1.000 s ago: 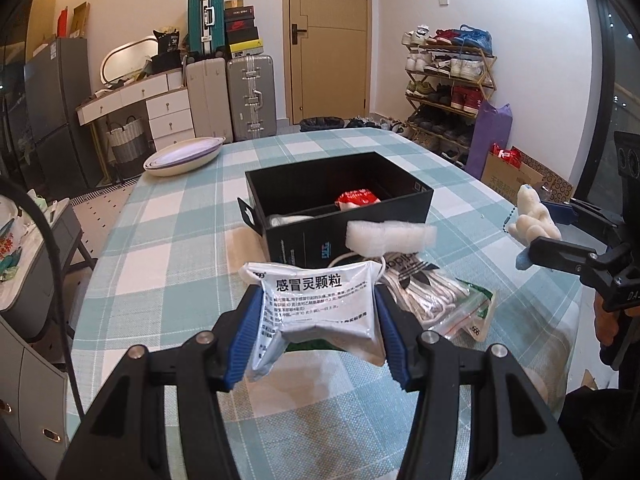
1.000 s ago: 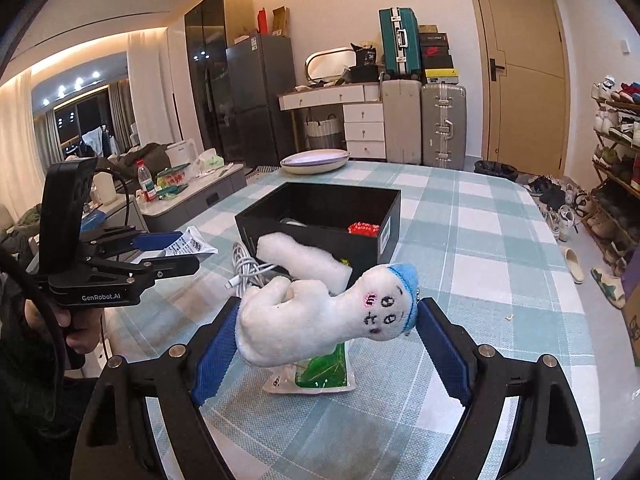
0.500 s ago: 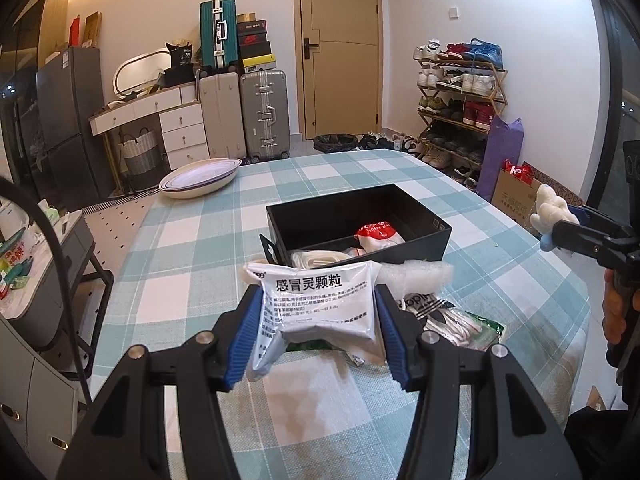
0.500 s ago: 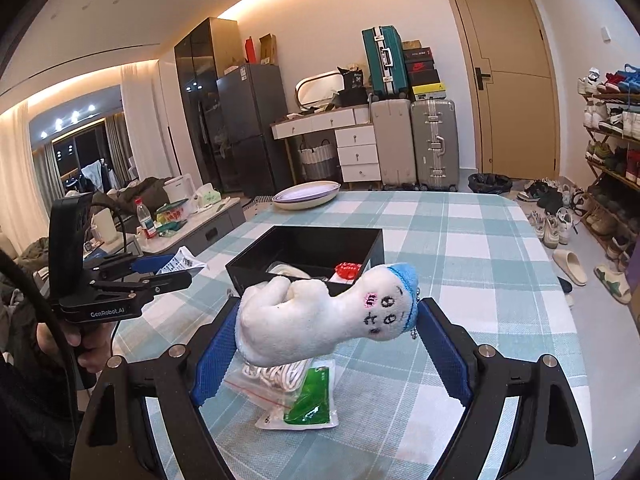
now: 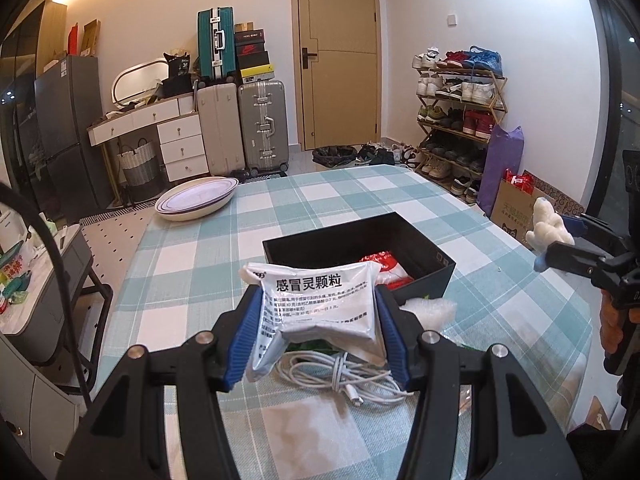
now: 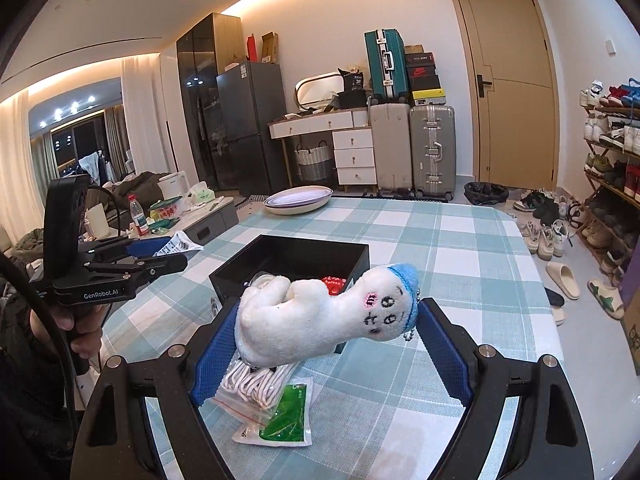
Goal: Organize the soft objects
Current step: 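Lift the doll and sachet and carry both over the black box, then open both tools to drop the sachet and plush doll into the box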
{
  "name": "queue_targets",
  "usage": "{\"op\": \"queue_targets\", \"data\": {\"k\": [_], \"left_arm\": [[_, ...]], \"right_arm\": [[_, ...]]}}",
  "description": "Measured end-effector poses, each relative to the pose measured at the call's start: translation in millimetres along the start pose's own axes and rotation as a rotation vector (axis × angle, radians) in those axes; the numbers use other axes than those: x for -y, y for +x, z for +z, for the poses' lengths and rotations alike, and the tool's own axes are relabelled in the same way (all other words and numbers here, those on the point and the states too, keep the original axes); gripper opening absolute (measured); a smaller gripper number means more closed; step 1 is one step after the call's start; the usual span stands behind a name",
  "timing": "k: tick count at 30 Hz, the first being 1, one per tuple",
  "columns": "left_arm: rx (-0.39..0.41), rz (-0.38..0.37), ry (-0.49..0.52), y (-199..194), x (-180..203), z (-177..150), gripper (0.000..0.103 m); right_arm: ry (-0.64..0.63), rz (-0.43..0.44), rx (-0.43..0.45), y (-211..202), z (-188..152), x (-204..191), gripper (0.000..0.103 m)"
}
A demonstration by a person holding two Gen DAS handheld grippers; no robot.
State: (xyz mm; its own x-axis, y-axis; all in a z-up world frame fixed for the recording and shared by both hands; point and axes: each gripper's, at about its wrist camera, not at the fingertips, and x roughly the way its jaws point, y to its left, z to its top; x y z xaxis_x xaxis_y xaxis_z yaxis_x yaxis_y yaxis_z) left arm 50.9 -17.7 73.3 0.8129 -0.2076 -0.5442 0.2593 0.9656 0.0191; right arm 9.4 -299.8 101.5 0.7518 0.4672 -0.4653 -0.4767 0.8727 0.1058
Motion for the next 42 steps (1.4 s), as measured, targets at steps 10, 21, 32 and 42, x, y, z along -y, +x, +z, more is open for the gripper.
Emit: {"op": "queue_targets", "data": {"k": [10,21,32,42], "left_arm": [[0.009,-0.017,-0.007,13.1,1.7,14.7,0.055],[-0.016,-0.027,-0.014,40.7,2.2,20.2,0.055],[-0.027,-0.044,-0.024,61.5,1.2,24.5,0.055],[-0.048,-0.031,-0.016,82.2,3.9,23.6,0.055]], "right_arm": [[-0.032,0.020,-0.017,26.6,9.4,-5.7,0.087],[-0.056,0.029,-0.031,54.6,17.2,-11.0,0.087],[-0.117,0.010,-0.075,91.6,24.0,-17.4,0.087],[-0.151,-0.006,-0.108,124.7,26.4,-14.3,0.087]]}}
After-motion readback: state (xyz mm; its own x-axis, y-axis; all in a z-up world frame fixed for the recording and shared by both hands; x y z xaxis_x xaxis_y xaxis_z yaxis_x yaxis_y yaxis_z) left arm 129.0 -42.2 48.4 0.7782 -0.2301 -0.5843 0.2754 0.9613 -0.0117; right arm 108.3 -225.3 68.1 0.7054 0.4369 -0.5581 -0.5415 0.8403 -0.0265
